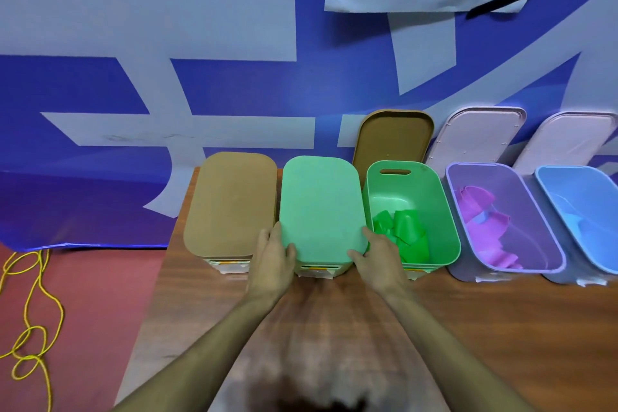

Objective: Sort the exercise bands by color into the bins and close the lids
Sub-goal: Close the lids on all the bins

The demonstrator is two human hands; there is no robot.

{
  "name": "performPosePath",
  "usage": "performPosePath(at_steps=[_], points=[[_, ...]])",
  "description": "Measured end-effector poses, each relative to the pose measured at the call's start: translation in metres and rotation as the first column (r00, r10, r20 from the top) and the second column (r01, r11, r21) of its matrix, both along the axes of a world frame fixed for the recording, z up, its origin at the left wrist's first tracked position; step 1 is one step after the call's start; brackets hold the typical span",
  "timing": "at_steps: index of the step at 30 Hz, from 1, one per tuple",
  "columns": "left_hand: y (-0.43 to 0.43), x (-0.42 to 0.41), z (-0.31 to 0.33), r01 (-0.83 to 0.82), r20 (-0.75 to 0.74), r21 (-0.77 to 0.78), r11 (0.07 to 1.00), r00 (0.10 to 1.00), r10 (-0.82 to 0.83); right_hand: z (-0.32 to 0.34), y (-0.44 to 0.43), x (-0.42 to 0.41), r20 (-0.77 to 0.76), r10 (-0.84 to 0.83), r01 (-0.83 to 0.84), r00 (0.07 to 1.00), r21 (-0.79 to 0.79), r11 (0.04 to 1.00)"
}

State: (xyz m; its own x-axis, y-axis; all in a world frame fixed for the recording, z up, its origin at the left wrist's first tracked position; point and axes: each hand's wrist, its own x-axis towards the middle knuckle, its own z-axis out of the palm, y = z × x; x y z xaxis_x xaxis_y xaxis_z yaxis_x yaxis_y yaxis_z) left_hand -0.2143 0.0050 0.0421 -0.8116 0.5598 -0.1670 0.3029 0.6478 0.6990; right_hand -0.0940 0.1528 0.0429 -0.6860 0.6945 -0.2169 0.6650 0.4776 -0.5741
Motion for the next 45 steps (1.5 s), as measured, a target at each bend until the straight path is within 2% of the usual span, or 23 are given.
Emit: performPosePath(at_steps=[7,11,13,17,19,23,27,29,35,40,45], points=[[-0.001,0.004,-0.001,0.020,-0.060,-0.065,0.998,0.998,-0.024,-0.003,0.002,-0.004,0.040,-0.012,0.013,0.999,-0.028,1.000],[0.000,0.007,-0.007,0.030,-0.083,-0.114,0.993,0.996,-0.040,0.001,0.006,-0.006,0.123,0.011,-0.014,0.992,0.017,1.000],[-0.001,0.005,-0.008,0.003,-0.044,-0.070,0.998,0.999,-0.006,0.004,0.006,-0.007,0.171,0.035,-0.044,0.985,0.052,0.998],[-0.003,-0.005,-0.003,0.119,-0.050,-0.122,0.985,0.991,-0.126,0.015,0.010,-0.012,0.282,0.086,-0.113,0.956,0.080,0.990],[-0.001,-0.016,0.002,0.186,-0.017,-0.197,0.963,0.981,-0.193,0.023,0.016,-0.016,0.320,0.110,-0.143,0.941,0.081,0.986],[0.006,-0.036,0.026,0.311,0.016,-0.421,0.852,0.942,-0.336,0.039,0.029,-0.019,0.354,0.156,-0.201,0.922,0.092,0.975],[0.022,-0.042,0.044,0.277,-0.133,-0.499,0.821,0.912,-0.388,0.061,0.049,-0.020,0.306,0.158,-0.206,0.939,0.131,0.970],[0.034,-0.044,0.048,0.270,-0.142,-0.448,0.852,0.920,-0.366,0.070,0.065,-0.020,0.272,0.155,-0.202,0.950,0.151,0.968],[0.089,-0.039,0.064,0.274,0.010,-0.193,0.942,0.961,-0.277,0.091,0.126,-0.012,0.199,0.184,-0.223,0.963,0.195,0.955],[0.153,-0.032,0.080,0.232,0.104,0.002,0.973,0.967,-0.231,0.106,0.201,-0.007,0.128,0.194,-0.219,0.973,0.227,0.949],[0.208,-0.030,0.092,0.115,0.123,0.047,0.992,0.985,-0.120,0.106,0.263,-0.018,-0.010,0.238,-0.229,0.971,0.243,0.943]])
